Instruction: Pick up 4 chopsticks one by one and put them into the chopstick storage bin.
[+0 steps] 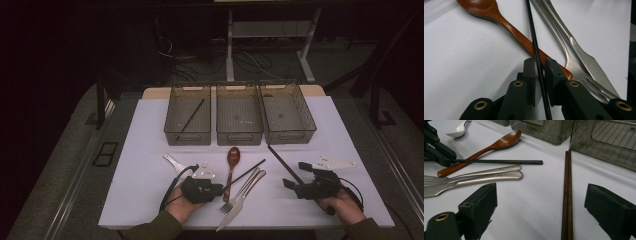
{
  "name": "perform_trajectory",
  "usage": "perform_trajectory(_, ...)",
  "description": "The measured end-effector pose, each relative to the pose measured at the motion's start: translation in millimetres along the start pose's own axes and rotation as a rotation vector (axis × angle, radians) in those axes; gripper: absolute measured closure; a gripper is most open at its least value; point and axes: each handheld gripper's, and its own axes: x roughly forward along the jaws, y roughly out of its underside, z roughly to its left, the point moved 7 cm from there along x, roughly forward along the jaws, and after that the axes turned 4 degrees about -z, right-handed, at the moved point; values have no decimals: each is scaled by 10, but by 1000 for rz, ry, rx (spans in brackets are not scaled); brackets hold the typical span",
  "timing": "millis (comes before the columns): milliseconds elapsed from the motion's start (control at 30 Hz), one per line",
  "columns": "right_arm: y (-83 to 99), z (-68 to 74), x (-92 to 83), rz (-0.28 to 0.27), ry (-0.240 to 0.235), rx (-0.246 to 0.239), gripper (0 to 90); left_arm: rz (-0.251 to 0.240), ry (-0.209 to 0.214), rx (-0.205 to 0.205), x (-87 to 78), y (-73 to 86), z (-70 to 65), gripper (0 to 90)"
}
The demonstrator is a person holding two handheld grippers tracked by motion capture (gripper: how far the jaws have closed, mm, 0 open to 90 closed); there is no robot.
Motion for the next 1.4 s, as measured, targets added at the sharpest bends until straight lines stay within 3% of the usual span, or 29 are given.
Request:
perform_trajectory(433,0,2,-3,0,-2,1,107,-1,-37,-19,-16,-4,34,839)
perform_trajectory(767,2,3,1,0,-1,-3,107,-30,-51,-35,-50,-38,58,846)
perform_trajectory(1400,6,6,5,2,0,-10,107,-79,-37,4,-192,-143,107,849)
